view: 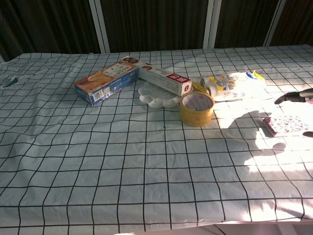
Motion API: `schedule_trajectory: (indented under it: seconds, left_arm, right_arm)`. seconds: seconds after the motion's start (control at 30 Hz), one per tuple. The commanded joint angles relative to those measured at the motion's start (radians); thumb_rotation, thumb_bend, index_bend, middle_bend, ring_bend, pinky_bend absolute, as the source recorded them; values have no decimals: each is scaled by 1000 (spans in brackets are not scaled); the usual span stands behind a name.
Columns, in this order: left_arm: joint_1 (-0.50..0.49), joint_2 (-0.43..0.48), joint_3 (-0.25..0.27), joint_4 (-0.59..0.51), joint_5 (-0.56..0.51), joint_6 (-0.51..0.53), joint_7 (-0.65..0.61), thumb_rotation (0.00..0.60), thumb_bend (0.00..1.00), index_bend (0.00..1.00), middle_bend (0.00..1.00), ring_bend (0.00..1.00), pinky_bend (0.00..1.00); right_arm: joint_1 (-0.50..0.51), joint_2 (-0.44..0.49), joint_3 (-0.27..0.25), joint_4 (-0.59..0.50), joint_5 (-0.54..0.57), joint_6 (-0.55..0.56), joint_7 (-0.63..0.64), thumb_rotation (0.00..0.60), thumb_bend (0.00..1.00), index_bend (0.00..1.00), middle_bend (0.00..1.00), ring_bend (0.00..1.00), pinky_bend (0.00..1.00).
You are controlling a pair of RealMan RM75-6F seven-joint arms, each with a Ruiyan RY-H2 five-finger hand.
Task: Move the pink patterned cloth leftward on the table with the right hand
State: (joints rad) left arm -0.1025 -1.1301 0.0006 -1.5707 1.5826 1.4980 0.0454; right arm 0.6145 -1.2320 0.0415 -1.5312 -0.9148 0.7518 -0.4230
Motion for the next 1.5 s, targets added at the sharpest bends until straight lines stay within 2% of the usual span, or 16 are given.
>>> schedule_trajectory:
  seconds: [0.03, 0.17, 0.7, 1.5]
  left_arm:
    - [-1, 0, -1, -1, -2, -2, 2, 600, 363, 0, 0, 0, 11]
    - [0, 1, -1, -1, -3, -2, 3, 600, 363, 0, 0, 0, 11]
    - [-1, 1, -2, -3, 0, 0, 0, 600, 361, 0, 0, 0, 11]
    - [-2, 4, -1, -7, -3, -6, -1, 600, 360, 0, 0, 0, 12]
  right_arm:
    - [6, -3, -5, 6, 6, 1, -3, 600, 271, 0, 0, 0, 0]
    - [16, -11, -13, 21, 19, 0, -9, 600, 272, 9, 0, 0, 0]
    - [41, -66, -19, 87, 4, -17, 37, 600, 271, 214, 0, 0, 0]
    - [36, -86, -25, 107, 10, 24, 41, 600, 271, 291, 0, 0, 0]
